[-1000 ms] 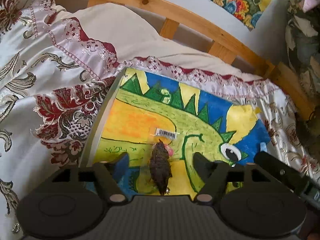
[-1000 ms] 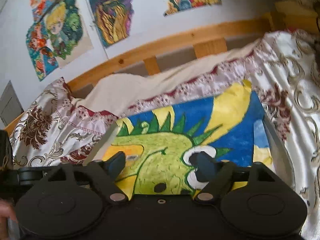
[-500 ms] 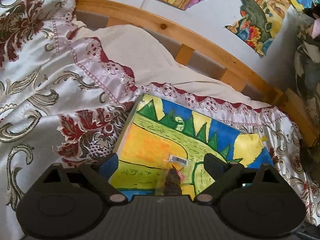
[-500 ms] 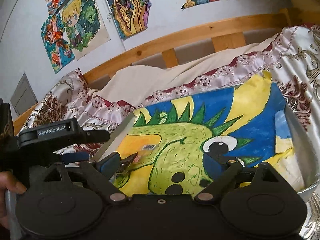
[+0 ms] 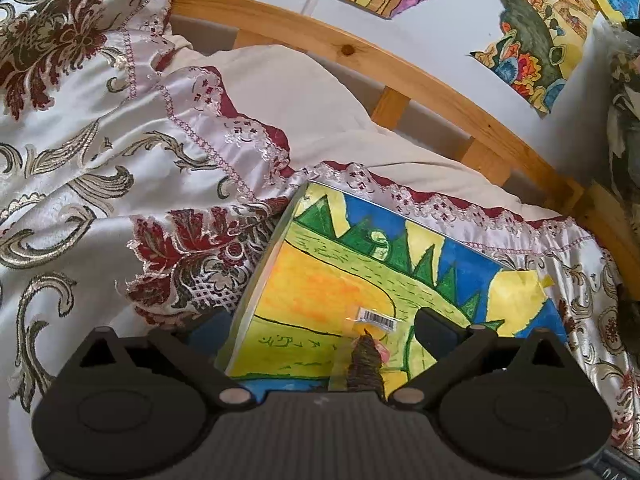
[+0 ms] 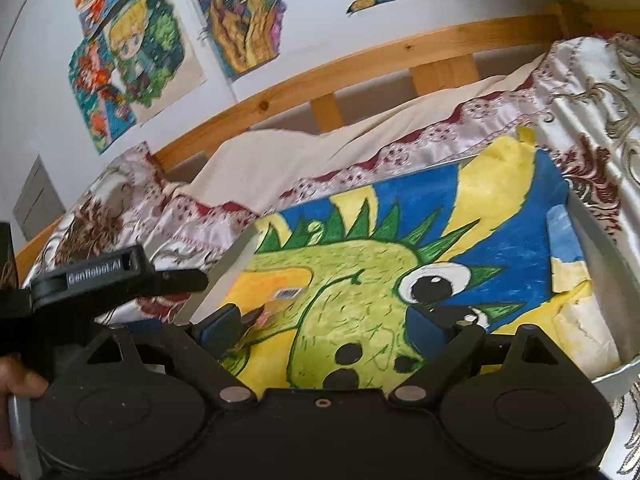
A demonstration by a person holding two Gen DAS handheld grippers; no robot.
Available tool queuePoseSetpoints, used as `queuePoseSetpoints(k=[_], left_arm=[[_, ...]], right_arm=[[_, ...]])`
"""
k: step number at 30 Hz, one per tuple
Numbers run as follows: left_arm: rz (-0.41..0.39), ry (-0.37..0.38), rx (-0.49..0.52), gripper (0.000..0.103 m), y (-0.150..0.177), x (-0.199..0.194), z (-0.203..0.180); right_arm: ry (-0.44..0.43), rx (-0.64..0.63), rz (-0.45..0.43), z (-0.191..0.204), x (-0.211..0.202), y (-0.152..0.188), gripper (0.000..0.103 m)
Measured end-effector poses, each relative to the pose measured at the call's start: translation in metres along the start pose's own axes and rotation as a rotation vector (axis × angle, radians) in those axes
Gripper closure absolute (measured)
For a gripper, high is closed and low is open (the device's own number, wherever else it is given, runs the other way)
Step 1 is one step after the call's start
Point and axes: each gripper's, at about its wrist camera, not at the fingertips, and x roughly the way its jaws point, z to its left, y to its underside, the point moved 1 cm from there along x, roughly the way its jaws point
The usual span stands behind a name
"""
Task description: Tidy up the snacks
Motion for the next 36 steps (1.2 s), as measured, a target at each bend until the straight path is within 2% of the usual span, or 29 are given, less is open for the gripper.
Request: queuePoseSetpoints(k=[4,6,10,13,18,23,27,31,36], left_arm=[[0.004,0.0,-0.009,0.002,-0.001,0.002,0.003],[0.008,-0.001,-0.013,0.002,-0.001,0.004,0.004],[0.018,0.002,-0.018,0.002,0.0,0.006,0.005],[0.017,0.001,-0.016,0.002,0.0,0.006,0.006],[0.018,-0.002,-0.021,0.002,-0.001,0.005,0.006],[0.014,-0.003,-0.024,0.002,-0.003,0.005,0.007],[0.017,-0.006,-0.028,0.002,-0.003,0.006,0.009],[0.021,-0.002,-0.024,0.002,-0.003,0.007,0.009],[0.015,0.006,-0.001,0.002,-0.005,0.005,0.007]], right_arm=[[0.022,-0.004,-0.035,0.001,-0.002,-0.002,0.014],[0.005,-0.019,-0.037,0.002,-0.001,-0.003,0.014],[-0.022,-0.015,-0.007,0.004,0.004,-0.002,0.014],[-0.004,-0.016,0.004,0.004,0.006,0.0,0.014],[0.078,-0.021,-0.013,0.003,0.008,0.003,0.014],[0.297,-0.07,-0.038,0.007,0.014,0.007,0.014],[0.386,-0.119,-0.039,0.013,0.02,0.009,0.015],[0.402,-0.068,-0.062,0.005,0.015,0.004,0.017],[0.431,0.042,-0.13,-0.01,-0.001,-0.024,0.018]])
